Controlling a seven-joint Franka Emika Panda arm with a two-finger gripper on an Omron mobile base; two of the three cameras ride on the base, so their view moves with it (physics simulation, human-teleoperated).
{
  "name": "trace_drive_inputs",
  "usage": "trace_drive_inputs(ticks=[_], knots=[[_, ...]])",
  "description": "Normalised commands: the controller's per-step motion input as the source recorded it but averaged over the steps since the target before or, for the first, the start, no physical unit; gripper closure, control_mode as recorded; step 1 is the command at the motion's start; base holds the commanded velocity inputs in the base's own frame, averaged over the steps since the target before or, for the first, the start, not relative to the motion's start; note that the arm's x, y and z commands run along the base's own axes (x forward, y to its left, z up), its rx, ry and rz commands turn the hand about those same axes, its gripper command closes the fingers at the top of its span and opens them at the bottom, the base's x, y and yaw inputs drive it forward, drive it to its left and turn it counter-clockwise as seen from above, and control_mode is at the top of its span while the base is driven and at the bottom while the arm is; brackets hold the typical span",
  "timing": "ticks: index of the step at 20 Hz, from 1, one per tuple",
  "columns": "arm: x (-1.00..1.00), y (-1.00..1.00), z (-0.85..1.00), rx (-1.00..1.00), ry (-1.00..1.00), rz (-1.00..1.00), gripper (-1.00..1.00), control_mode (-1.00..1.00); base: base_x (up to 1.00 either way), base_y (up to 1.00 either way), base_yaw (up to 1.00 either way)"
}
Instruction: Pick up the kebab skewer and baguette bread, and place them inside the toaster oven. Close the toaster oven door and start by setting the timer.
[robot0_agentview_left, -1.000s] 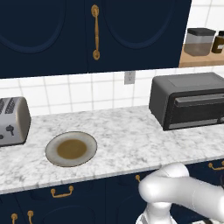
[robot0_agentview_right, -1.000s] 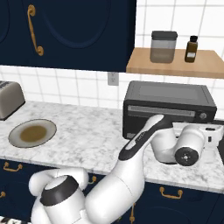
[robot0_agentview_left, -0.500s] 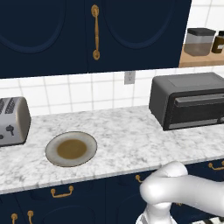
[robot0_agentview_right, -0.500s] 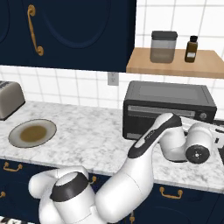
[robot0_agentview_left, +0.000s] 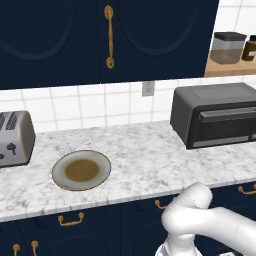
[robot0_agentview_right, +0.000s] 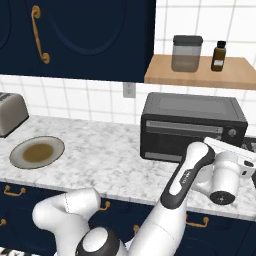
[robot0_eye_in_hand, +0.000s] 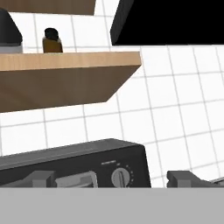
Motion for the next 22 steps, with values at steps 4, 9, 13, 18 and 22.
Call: trace_drive_inputs(ticks=[4, 9, 13, 18, 22], knots=[[0.13, -0.23, -0.12, 0.0, -0.1, 0.0, -1.0, -1.0, 0.0, 0.0, 0.0], [0.06, -0.25, 0.0, 0.0, -0.01, 0.0, -1.0, -1.0, 0.0, 0.0, 0.0], [0.12, -0.07, 0.0, 0.0, 0.0, 0.0, -1.0, -1.0, 0.0, 0.0, 0.0], [0.15, -0.01, 0.0, 0.0, 0.06, 0.0, -1.0, -1.0, 0.0, 0.0, 0.0], [0.22, -0.04, 0.0, 0.0, 0.08, 0.01, -1.0, -1.0, 0.0, 0.0, 0.0]])
